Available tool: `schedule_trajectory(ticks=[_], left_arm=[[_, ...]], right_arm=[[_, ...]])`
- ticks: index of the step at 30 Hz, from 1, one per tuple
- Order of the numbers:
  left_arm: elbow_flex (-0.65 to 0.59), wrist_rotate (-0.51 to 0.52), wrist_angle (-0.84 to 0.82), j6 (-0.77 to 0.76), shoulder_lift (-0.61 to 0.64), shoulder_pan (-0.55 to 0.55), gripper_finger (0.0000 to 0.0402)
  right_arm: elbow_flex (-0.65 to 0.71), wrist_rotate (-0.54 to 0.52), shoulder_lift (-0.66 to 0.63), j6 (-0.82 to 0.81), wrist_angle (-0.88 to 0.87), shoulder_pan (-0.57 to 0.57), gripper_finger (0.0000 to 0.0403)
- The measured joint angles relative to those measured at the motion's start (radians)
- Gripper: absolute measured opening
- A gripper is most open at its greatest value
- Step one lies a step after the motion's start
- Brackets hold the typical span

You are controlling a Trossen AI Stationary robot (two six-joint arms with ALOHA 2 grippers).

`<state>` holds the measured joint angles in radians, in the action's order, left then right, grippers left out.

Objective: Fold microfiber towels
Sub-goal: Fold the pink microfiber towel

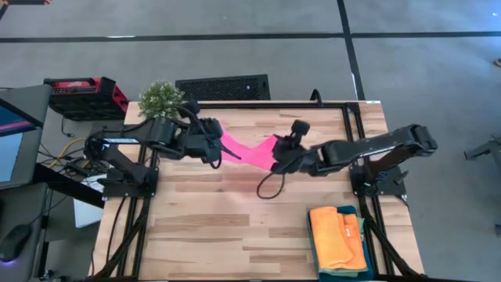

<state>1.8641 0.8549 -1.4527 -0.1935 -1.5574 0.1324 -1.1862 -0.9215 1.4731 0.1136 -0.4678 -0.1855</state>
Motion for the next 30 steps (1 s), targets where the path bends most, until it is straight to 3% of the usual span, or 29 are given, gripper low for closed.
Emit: schedule_trajectory(ticks=[6,10,17,24,30], left_arm=[[-0.113,-0.073,0.028,-0.009,-0.002,-0.072,0.0000],[-0.188,-0.061,0.161,-0.002,-0.002,-0.139,0.0000],[-0.311,-0.059,0.499,0.196,-0.002,-0.262,0.0000],[-0.315,-0.066,0.717,0.384,-0.001,-0.359,0.0000],[-0.316,-0.193,0.616,0.364,-0.025,-0.381,0.0000]], right_arm=[[0.000,0.133,-0.127,0.025,-0.098,0.084,0.0001],[0.000,0.214,-0.154,0.026,-0.120,0.183,0.0001],[0.001,0.241,-0.108,0.093,-0.106,0.358,0.0006],[0.001,0.240,-0.114,0.178,0.023,0.483,0.0004],[0.036,0.299,-0.111,0.122,-0.056,0.495,0.0005]])
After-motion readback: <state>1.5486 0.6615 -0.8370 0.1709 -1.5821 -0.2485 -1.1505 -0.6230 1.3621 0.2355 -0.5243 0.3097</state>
